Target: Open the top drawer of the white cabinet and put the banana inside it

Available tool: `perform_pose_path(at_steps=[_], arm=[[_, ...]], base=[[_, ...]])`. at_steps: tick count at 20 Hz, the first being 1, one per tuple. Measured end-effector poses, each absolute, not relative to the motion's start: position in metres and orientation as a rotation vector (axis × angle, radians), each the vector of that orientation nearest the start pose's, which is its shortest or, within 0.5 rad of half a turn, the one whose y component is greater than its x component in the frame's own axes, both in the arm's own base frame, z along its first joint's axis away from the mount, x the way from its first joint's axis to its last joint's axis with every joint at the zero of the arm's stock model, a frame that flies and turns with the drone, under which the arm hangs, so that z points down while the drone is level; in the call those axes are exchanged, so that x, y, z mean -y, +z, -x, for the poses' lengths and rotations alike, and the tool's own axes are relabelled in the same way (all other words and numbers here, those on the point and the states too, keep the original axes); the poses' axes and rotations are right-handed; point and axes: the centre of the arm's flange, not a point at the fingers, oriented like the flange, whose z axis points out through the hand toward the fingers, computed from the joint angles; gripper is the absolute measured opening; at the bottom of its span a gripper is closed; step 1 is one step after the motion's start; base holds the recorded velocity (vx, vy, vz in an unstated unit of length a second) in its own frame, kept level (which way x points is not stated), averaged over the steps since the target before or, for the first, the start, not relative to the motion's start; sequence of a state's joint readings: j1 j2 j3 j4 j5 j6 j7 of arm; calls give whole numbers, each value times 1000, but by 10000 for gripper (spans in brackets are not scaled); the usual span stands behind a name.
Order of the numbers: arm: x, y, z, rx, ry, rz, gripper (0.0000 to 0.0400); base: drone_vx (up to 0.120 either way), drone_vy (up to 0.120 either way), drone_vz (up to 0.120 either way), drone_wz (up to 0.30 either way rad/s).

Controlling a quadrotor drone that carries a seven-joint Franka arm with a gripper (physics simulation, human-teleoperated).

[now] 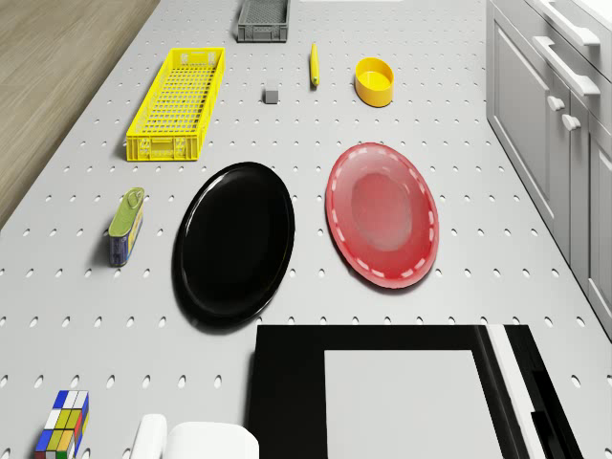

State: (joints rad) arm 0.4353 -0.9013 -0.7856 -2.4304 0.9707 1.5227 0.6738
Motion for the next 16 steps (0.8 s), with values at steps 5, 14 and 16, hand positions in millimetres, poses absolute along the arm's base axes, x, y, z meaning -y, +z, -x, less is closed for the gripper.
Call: perform_pose_path(at_steps=[5,14,16], arm=[[100,591,-307,-612,612,1485,400],[100,591,-307,-612,612,1484,400],[100,591,-307,-612,612,1484,400]], base=[[120,-120,0,0],[120,-120,0,0],[120,-120,0,0]])
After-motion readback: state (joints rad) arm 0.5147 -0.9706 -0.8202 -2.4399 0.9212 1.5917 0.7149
